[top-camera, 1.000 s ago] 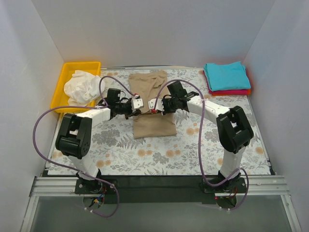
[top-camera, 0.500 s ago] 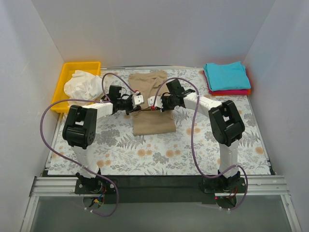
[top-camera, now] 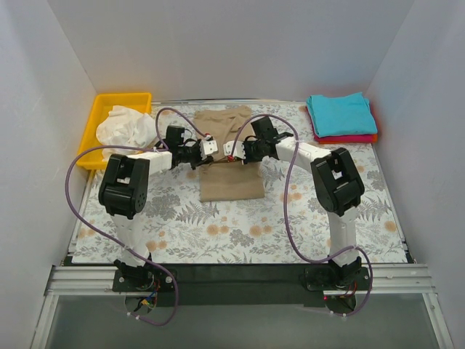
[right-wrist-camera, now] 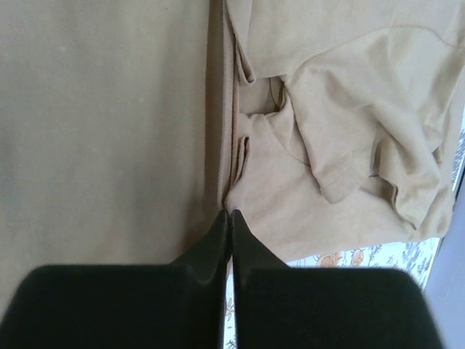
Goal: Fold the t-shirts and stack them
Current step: Fold the tshirt
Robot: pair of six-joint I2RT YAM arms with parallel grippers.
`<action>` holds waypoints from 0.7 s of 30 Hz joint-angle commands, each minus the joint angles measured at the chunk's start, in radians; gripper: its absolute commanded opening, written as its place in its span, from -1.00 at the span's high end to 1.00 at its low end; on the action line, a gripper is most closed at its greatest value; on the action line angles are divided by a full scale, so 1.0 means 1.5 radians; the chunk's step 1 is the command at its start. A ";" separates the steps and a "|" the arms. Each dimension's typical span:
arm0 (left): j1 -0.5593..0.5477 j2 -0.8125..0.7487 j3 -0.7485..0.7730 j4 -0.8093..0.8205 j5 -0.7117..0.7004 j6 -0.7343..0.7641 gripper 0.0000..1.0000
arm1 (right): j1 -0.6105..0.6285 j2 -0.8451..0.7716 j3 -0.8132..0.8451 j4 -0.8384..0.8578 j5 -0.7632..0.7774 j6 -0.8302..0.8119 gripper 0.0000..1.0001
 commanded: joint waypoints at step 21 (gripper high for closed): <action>0.059 -0.141 0.030 -0.010 0.019 -0.397 0.56 | -0.030 -0.086 0.069 -0.085 -0.006 0.277 0.58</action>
